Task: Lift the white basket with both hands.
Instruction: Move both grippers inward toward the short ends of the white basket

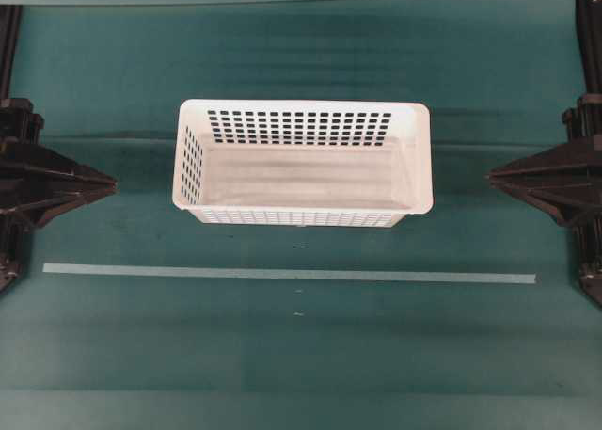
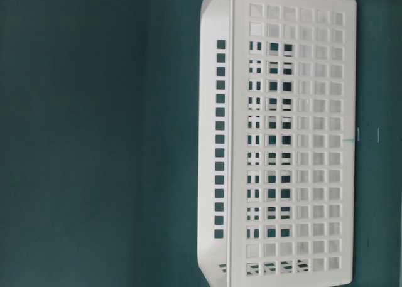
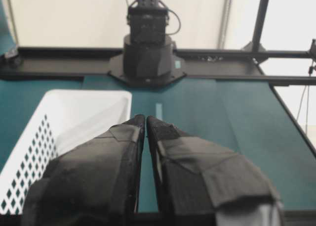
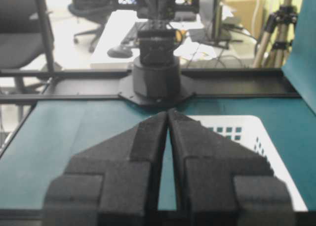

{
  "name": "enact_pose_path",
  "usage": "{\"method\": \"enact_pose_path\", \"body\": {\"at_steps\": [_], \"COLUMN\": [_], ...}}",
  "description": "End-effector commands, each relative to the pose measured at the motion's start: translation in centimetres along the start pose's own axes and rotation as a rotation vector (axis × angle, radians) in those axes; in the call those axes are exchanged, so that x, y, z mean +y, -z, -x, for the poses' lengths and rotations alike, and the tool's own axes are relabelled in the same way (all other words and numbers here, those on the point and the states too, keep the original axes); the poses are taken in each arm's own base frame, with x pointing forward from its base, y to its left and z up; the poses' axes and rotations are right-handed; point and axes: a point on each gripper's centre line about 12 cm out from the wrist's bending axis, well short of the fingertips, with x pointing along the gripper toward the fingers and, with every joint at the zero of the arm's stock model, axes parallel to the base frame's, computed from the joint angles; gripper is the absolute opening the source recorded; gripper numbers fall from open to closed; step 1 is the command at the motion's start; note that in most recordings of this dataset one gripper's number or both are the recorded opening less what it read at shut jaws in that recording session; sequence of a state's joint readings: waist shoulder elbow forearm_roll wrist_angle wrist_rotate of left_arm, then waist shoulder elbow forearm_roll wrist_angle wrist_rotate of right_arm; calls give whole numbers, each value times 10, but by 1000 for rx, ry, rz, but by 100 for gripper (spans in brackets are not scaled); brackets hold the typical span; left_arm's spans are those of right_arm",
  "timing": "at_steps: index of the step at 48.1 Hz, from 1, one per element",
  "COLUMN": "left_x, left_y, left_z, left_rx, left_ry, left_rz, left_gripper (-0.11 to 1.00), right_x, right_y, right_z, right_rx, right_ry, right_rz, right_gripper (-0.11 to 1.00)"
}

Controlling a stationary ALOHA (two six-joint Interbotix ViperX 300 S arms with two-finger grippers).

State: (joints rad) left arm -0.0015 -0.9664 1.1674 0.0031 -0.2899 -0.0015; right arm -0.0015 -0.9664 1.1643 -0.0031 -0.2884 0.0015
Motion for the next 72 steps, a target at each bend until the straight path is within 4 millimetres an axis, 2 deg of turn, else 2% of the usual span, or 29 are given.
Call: {"method": "enact_pose_path", "body": {"at_steps": [1, 4, 7, 11, 19, 24, 33, 36, 40, 44, 53, 62, 72], "left_x": [1, 2, 3, 5, 10, 19, 43, 48, 50, 52, 57, 64, 68], "left_y": [-13, -19, -24, -31, -40, -43, -43, -52, -55, -47, -15, 1, 14], "left_z": [-4, -5, -7, -9, -15, -21, -32, -39, -46, -52, -64, -80, -89], "left_rx": [-26, -32, -36, -18, 44, 102, 176, 179, 222, 316, 557, 697, 769], "left_ry": [-4, -5, -11, -22, -55, -112, -286, -319, -348, -405, -614, -722, -750], "left_rz": [17, 45, 78, 133, 259, 432, 803, 874, 907, 936, 1099, 1109, 1063], "left_gripper": [14, 13, 4, -3, -5, -5, -5, -5, -5, -5, -5, -5, -5], "right_x": [-1, -4, -7, -13, -35, -46, -57, -61, -67, -72, -86, -92, -91], "right_y": [-7, -13, -17, -18, -22, -23, -5, 2, 14, 22, 30, 38, 42], "right_z": [-3, -4, -6, -9, -15, -21, -34, -39, -42, -47, -66, -79, -83], "right_rx": [-17, -7, 38, 132, 307, 386, 551, 601, 691, 760, 866, 1066, 1223], "right_ry": [7, 25, 48, 89, 233, 315, 435, 478, 542, 591, 714, 793, 826], "right_rz": [-22, -103, -198, -314, -608, -743, -911, -966, -1004, -1041, -1127, -1104, -1088], "right_gripper": [14, 11, 3, -1, -2, -2, -2, -2, -2, -2, -2, -2, -2]}}
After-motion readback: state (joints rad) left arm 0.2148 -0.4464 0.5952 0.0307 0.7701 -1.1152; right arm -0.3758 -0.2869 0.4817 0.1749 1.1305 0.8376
